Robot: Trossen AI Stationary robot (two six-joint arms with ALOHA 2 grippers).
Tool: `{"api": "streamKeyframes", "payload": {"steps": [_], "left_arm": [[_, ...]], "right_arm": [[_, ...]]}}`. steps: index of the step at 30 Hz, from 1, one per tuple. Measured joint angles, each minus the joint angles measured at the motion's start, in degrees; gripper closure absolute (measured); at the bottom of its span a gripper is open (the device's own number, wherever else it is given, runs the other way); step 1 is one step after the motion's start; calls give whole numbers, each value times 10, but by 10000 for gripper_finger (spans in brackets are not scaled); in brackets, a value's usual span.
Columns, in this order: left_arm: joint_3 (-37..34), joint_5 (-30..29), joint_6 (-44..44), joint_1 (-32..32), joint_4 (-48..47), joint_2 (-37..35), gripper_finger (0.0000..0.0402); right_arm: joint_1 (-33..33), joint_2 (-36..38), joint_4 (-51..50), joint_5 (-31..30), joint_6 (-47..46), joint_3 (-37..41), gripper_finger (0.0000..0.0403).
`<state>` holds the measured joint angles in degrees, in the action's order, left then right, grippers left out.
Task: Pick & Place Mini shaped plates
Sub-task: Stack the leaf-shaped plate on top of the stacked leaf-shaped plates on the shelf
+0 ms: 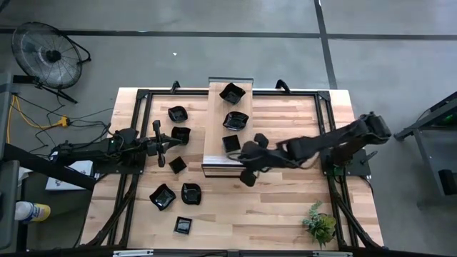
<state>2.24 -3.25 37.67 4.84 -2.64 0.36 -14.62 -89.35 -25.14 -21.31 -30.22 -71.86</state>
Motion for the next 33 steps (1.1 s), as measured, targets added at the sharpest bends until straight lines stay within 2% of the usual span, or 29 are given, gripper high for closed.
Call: {"api": "streamKeyframes", "payload": {"steps": [4,7,12,20,23,27,33], "left_arm": [[0,0,0,0,0,0,389],[0,0,0,0,0,0,389],[0,0,0,0,0,0,389],[0,0,0,0,0,0,389],[0,0,0,0,0,0,389],[0,0,0,0,0,0,389],[0,0,0,0,0,0,389]], "right_arm": [[-12,51,159,-16,17,104,399],[-18,98,201,-58,62,154,394],[-18,206,205,-72,124,246,400],[6,437,203,-21,123,440,401],[8,527,203,-21,122,501,399],[8,630,203,-19,121,567,401],[9,739,204,29,123,637,402]]}}
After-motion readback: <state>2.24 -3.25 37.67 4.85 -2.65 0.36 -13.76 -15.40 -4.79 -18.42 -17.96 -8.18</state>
